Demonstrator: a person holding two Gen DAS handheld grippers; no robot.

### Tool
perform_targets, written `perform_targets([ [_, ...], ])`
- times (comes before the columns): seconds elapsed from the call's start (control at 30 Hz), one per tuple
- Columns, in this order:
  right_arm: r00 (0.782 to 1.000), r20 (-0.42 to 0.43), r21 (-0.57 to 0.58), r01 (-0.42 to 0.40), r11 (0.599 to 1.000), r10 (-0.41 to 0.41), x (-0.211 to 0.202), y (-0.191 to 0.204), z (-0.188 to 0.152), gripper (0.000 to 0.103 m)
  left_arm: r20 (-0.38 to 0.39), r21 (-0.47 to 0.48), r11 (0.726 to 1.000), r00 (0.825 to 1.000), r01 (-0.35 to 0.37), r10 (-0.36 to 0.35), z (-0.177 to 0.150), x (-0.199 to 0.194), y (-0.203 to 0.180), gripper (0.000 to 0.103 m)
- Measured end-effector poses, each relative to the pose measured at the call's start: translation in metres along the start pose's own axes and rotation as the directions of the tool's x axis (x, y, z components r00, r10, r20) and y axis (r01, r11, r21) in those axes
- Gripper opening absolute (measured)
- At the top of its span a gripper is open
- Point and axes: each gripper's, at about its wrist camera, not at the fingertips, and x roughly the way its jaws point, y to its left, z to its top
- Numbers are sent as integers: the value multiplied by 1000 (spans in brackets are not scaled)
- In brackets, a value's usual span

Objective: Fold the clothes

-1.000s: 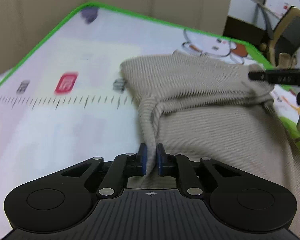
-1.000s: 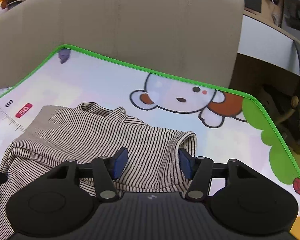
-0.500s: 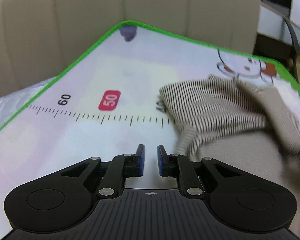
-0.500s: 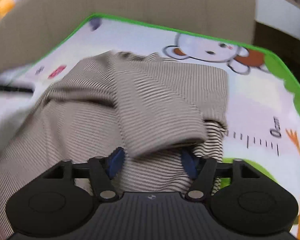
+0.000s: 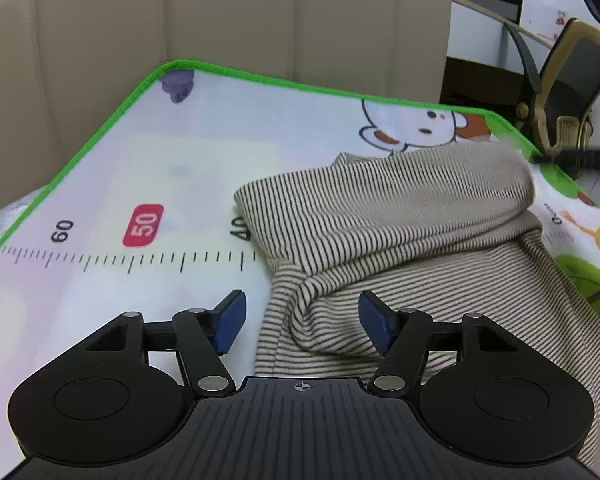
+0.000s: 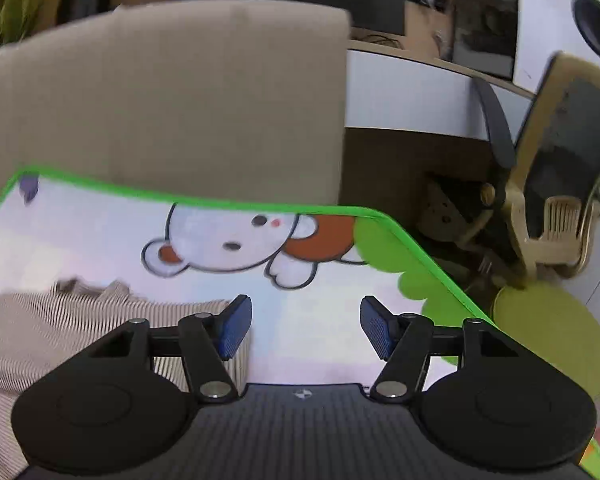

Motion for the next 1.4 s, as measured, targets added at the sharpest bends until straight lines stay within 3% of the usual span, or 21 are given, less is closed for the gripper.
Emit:
perform_targets([
  [0.17, 985, -91, 63, -143, 988, 149, 13, 7, -20, 62, 8, 11, 1000, 1000, 2, -2, 2, 3, 3, 71],
  [0.27, 967, -162, 87, -183, 979, 195, 33, 25, -32, 60, 17, 68, 998, 1000, -6, 4, 7, 12, -4, 73],
  [0.33, 959, -174, 81, -215, 973, 226, 36, 34, -33, 23, 20, 120, 992, 999, -36, 34, 10, 23, -10, 74],
  [0.37, 957, -157, 76, -233, 969, 243, 33, 37, -30, 20, 18, 136, 989, 999, -49, 46, 11, 27, -11, 74],
  [0.5, 957, -77, 67, -275, 959, 280, 9, 35, -17, 18, 7, 149, 986, 997, -80, 80, 13, 39, -7, 74],
  [0.7, 956, -193, 78, -209, 975, 221, 27, 33, -44, 18, 10, 162, 983, 996, -84, 84, 11, 41, -4, 78],
  [0.87, 956, -207, 77, -195, 978, 207, 32, 31, -46, 19, 8, 171, 981, 996, -86, 86, 12, 40, -3, 80],
  [0.97, 959, -205, 85, -180, 980, 194, 29, 28, -45, 32, 9, 170, 981, 996, -91, 91, 12, 39, 0, 81],
  [1.03, 966, -192, 85, -162, 983, 175, 25, 26, -46, 54, 8, 170, 981, 996, -90, 90, 12, 39, 0, 82],
  [1.1, 968, -175, 95, -163, 982, 178, 18, 23, -46, 57, 8, 170, 981, 996, -91, 91, 12, 39, 1, 82],
  [1.17, 976, -133, 86, -164, 983, 174, 9, 23, -44, 63, 10, 168, 982, 996, -90, 90, 12, 38, 2, 82],
  [1.27, 983, -51, 53, -175, 983, 178, -5, 28, -37, 87, 9, 155, 984, 996, -88, 88, 12, 36, 5, 84],
  [1.33, 976, 14, 24, -216, 976, 216, -12, 35, -34, 101, 6, 149, 985, 996, -87, 87, 13, 36, 6, 85],
  [1.4, 960, 30, 8, -278, 961, 278, -12, 44, -33, 102, 7, 152, 984, 996, -91, 91, 13, 38, 6, 85],
])
